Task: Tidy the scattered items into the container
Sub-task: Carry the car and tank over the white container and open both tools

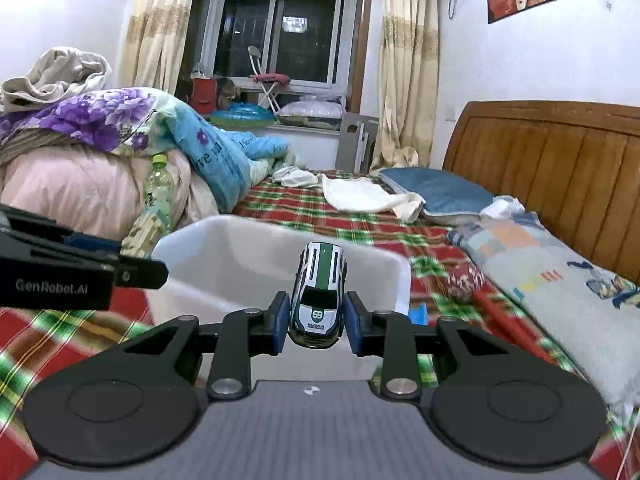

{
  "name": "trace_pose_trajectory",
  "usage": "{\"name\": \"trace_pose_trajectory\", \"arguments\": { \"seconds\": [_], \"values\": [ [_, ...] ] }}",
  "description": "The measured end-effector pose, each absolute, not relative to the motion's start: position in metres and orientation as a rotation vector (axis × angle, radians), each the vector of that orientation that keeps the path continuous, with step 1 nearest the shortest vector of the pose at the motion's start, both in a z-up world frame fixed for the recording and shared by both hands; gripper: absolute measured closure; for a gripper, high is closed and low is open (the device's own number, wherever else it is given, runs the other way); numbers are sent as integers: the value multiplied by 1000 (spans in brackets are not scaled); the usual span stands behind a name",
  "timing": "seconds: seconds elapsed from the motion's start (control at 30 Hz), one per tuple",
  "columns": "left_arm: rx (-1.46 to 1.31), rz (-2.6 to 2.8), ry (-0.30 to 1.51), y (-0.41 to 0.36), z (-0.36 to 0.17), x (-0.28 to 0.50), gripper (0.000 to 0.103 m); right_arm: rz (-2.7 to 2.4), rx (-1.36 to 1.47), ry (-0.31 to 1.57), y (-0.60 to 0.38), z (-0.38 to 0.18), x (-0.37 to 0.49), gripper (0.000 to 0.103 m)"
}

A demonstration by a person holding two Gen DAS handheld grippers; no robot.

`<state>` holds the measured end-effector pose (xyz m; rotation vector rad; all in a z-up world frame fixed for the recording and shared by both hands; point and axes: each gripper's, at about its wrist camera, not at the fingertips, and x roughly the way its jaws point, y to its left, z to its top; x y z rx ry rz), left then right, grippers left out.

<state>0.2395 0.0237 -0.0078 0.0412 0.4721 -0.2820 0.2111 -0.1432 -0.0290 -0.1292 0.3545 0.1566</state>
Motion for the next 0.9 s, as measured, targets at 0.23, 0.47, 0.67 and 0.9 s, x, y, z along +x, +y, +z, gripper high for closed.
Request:
{"name": "trace_pose_trajectory", "arguments": {
  "seconds": [0.23,0.47,0.67,0.9],
  "values": [
    [116,-252,471,3,-11,291,64,169,-93,413,-145,-34,259,70],
    [67,-246,561,3,-35,317,54,168,-85,473,-149,-52,276,60],
    [54,-259,551,8,-38,303,48,171,-87,449,-154,-49,264,59],
    [39,-298,549,19,-44,255,44,201,-76,392,-158,-44,224,58]
  ]
}}
